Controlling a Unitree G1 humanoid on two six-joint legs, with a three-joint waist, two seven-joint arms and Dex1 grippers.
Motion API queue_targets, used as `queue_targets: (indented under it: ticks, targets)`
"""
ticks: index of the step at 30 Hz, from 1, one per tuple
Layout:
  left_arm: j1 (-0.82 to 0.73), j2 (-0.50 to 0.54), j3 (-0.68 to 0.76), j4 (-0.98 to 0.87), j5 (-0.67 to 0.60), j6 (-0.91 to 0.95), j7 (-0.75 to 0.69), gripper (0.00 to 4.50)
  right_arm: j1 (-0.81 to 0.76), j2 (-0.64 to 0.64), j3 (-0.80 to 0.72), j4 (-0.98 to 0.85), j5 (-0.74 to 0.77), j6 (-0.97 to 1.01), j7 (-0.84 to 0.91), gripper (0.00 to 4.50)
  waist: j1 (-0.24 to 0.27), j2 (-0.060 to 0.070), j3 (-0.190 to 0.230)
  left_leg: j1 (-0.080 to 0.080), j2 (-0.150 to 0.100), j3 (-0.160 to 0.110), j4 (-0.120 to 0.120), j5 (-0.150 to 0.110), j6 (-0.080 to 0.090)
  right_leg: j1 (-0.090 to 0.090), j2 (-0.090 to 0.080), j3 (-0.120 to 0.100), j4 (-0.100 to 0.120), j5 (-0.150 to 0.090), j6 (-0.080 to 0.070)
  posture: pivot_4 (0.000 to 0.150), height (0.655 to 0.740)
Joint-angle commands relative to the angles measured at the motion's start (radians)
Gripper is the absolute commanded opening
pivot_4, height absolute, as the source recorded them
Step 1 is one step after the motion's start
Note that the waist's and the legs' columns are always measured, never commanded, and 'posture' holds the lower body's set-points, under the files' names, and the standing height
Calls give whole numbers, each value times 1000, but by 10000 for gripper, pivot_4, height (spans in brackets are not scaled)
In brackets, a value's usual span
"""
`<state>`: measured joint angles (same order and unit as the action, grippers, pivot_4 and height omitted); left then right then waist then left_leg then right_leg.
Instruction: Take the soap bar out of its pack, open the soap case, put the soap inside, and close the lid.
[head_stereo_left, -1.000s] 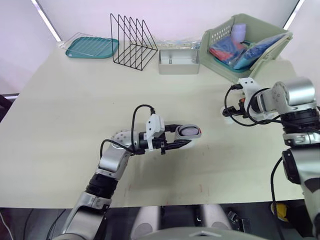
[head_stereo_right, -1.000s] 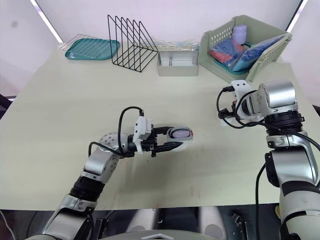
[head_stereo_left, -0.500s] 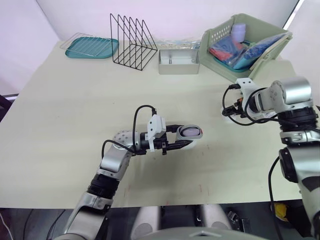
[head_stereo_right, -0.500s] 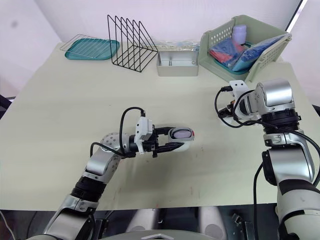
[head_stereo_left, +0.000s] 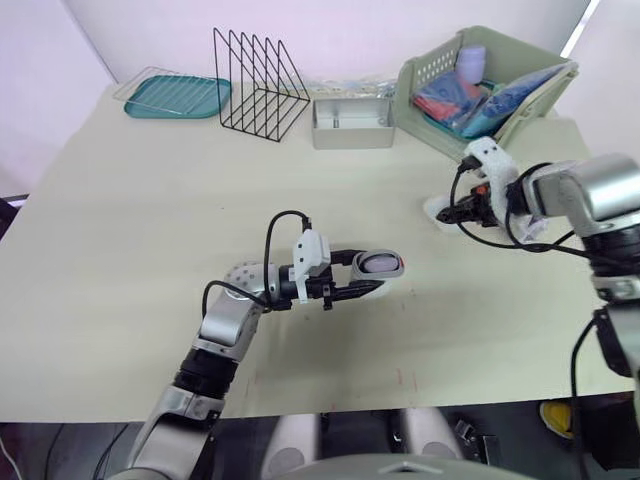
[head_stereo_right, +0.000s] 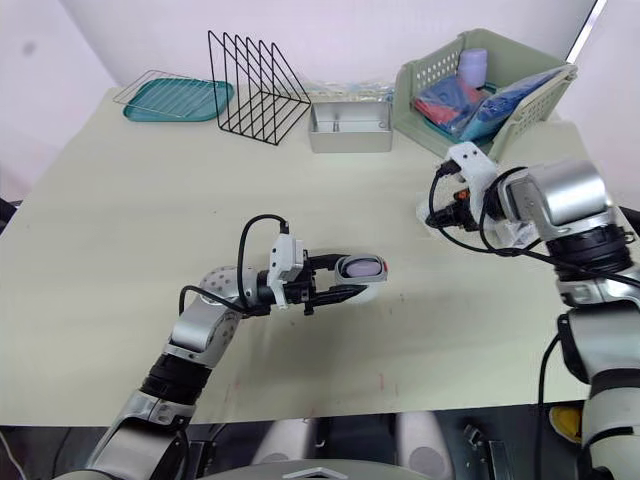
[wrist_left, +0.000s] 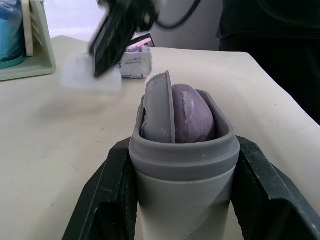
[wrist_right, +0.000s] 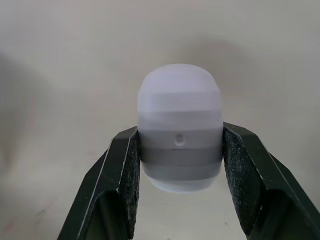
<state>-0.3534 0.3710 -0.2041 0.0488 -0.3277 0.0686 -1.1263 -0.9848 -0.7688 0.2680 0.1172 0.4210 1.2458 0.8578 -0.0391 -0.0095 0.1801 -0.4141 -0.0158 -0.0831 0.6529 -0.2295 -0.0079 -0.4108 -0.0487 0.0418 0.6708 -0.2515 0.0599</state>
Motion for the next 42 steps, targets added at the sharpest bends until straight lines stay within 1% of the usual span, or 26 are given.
queue_targets:
  ticks: [1,3,5,9,11,18,29,36,42]
  targets:
    - [5,2,-10,-11,6,-5,-3,19162,11,-51,9,-105,35,-127,164,18017,0,0,0,0,0,0,0,0,0,0,0,0,0,0,0,1500,7400]
    - [-3,-1,-10,-2,5,-8,-6,19162,12,-79,19,-144,64,-177,281,18017,1,0,0,0,0,0,0,0,0,0,0,0,0,0,0,1500,7400]
    - [-10,-5,-10,7,2,-12,-10,19162,7,-98,35,-183,72,-223,360,18017,1,0,0,0,0,0,0,0,0,0,0,0,0,0,0,1500,7400]
    - [-23,-18,-16,21,0,-22,-22,19162,9,-143,81,-271,64,-306,494,18017,4,0,0,0,0,-1,0,0,0,0,0,-1,0,0,0,1500,7400]
    - [-29,-26,-21,25,3,-24,-26,19162,3,-154,101,-291,49,-331,529,18017,5,0,0,0,0,-1,0,0,0,0,0,-1,-1,0,0,1500,7400]
    - [-47,-47,-30,37,13,-37,-34,19162,-44,-115,137,-314,15,-338,542,18017,5,0,0,0,0,-1,0,0,0,0,0,-1,-1,0,0,1500,7400]
    - [-34,-53,-41,24,21,-44,-24,19162,-9,-77,203,-304,-71,-366,528,18017,7,0,0,-1,0,-1,0,0,0,0,0,-1,-1,0,0,1500,7400]
    - [-37,-50,-38,27,25,-41,-18,19162,-11,-75,211,-325,-67,-345,554,18017,7,0,0,0,0,-1,0,0,0,0,0,-1,-1,0,0,1500,7400]
    - [-40,-52,-37,29,25,-41,-12,19162,-1,-55,230,-327,-85,-349,542,18017,6,0,0,0,0,-1,0,0,0,0,0,-1,-1,0,0,1500,7400]
